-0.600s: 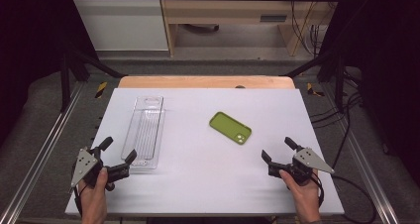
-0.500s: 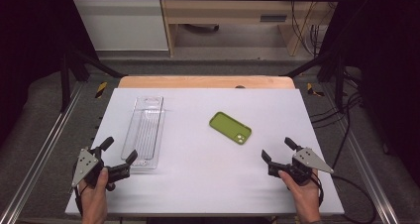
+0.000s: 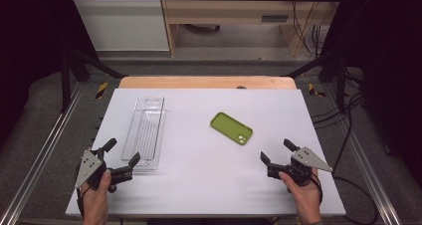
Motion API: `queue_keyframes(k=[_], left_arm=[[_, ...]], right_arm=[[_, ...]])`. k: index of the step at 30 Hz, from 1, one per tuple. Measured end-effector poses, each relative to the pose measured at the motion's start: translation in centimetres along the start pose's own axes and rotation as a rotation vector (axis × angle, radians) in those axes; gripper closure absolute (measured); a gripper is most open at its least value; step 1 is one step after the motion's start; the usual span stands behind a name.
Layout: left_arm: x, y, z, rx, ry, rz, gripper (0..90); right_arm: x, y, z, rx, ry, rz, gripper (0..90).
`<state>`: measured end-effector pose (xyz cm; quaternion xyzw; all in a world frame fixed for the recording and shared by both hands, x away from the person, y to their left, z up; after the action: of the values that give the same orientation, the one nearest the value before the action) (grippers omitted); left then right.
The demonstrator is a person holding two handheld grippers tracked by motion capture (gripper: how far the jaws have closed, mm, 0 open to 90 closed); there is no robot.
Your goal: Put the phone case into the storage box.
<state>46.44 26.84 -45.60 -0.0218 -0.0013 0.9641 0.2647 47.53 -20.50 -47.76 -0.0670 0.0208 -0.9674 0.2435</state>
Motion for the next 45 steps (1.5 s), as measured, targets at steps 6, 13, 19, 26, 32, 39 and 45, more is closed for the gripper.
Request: queue_keyframes(k=[6,13,19,26,32,39,45], left_arm=[[0.1,-0.1,-0.1,0.005,-0.001,0.004,2.7],[0.2,-0.2,-0.1,0.008,0.001,0.011,2.7],[0.3,-0.4,-0.1,0.014,0.005,0.016,2.7],[0.3,-0.5,-0.1,0.017,0.007,0.019,2.7],[0.4,-0.6,-0.1,0.018,0.007,0.02,2.7],[0.4,-0.6,-0.1,0.021,0.005,0.021,2.7],[0.3,-0.6,-0.1,0.022,0.005,0.02,2.8]], right_arm=[[-1.2,0.1,0.8,0.017,-0.089,-0.017,6.8],[-2.9,-0.6,1.7,0.1,-0.215,0.022,7.4],[-4.3,-1.0,2.6,0.149,-0.274,0.049,7.3],[-5.8,-1.2,3.5,0.193,-0.33,0.069,7.3],[-6.8,-1.3,3.8,0.224,-0.36,0.069,7.3],[-7.7,-1.7,3.6,0.257,-0.404,0.083,7.4],[-8.5,-2.1,3.5,0.262,-0.42,0.106,7.3]])
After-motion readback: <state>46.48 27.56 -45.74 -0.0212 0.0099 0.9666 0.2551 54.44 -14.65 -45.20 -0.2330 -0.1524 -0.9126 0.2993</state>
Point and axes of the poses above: each handheld gripper's, and its own axes: x roughly backward along the jaws, z roughly out of its top, y roughly to its right, the point moved 7 cm from there along -x, roughly forward along the jaws, and after that the axes turned 5 degrees about y, right-handed, at the moved point
